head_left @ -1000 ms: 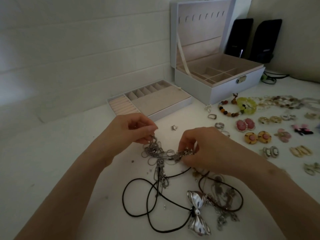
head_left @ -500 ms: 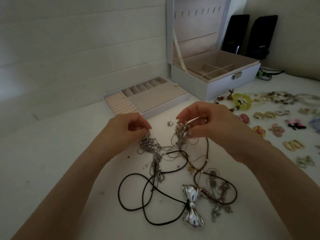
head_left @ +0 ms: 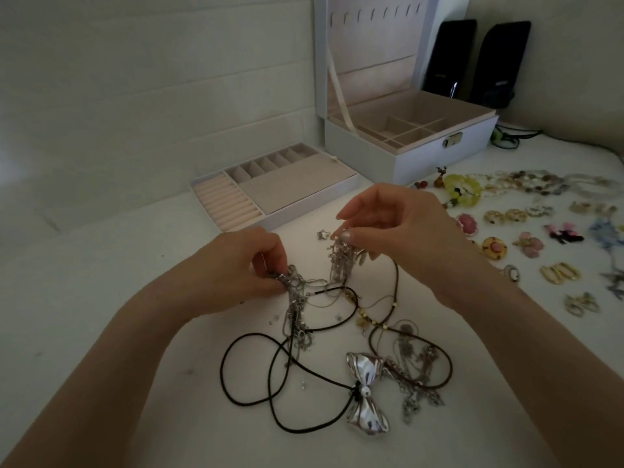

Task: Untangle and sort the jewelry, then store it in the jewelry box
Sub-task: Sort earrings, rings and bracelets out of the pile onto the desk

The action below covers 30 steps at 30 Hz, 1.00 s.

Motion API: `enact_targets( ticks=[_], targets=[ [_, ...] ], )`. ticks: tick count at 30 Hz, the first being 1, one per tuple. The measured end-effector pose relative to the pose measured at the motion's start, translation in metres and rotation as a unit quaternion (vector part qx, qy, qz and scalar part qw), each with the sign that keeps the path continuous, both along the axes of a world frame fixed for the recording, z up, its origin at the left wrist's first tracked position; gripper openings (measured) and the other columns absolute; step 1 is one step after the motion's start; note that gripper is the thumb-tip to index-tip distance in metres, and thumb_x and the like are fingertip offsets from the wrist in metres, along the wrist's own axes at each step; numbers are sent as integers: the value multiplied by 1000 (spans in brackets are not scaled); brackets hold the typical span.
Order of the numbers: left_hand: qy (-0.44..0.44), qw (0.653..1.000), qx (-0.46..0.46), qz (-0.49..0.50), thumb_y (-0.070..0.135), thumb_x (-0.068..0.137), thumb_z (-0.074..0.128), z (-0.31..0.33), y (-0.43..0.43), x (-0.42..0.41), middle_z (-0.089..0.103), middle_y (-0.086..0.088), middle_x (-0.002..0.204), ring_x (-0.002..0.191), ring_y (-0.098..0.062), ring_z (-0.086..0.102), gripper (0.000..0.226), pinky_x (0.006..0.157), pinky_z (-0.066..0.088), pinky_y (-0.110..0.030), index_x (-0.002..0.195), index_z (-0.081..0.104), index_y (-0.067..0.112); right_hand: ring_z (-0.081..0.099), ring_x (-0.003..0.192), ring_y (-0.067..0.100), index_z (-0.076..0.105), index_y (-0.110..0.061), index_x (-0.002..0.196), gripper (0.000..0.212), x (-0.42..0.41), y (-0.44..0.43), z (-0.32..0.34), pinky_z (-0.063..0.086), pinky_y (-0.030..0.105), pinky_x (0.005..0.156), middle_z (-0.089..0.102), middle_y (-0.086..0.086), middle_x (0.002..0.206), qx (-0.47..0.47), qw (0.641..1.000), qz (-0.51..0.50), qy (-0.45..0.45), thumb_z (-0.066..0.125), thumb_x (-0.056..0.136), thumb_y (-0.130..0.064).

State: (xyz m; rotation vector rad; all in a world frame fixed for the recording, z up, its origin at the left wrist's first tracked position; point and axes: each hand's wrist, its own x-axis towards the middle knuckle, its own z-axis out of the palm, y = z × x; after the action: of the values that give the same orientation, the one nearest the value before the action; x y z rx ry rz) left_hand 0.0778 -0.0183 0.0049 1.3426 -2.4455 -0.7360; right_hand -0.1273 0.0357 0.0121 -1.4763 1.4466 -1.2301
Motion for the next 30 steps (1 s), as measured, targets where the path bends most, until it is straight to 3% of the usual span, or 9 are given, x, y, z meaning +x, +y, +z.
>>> enact_targets(
  ticks=[3,10,14,20,25,30],
  targets=[
    [20,1000,4,14,17,80,70,0,0,0,60,8,82,63,6,53,11,54,43,-11,79,63,25,67,65,13,69,-15,85,12,2,0,-1,53,19,57,71,2,75,-5,1000,-6,5,71,80,-4],
    [111,991,29,68,7,80,68,3,-7,4,71,2,77,69,-6,64,13,65,47,-14,77,63,18,63,56,10,68,-13,83,14,0,-1,-1,44,13,50,72,4,71,-3,1000,-7,-19,67,82,0],
    [175,976,76,103,-5,81,63,4,-8,4,74,-3,79,68,-9,68,13,63,54,-15,79,60,8,60,56,10,68,-12,85,12,-2,-2,-2,43,13,50,73,6,74,4,1000,-6,-29,65,83,0],
    [185,976,68,90,-11,79,61,5,-7,4,74,0,84,80,-9,69,23,71,52,-11,75,63,11,58,48,6,67,-7,85,6,-4,-1,-1,42,12,46,73,8,72,-2,999,-3,-48,70,81,-4],
    [170,979,61,96,-4,81,65,4,-6,3,69,-1,73,59,3,58,13,57,43,-5,80,65,9,62,60,10,71,-7,82,8,-6,-1,-3,48,14,58,72,12,76,24,998,27,-43,74,76,-11],
    [149,981,46,114,7,85,65,2,-7,1,60,2,64,52,2,50,7,52,39,-5,81,60,10,70,84,14,71,-14,93,25,-9,0,-2,53,18,73,74,5,88,72,994,61,-58,71,75,4]
  ],
)
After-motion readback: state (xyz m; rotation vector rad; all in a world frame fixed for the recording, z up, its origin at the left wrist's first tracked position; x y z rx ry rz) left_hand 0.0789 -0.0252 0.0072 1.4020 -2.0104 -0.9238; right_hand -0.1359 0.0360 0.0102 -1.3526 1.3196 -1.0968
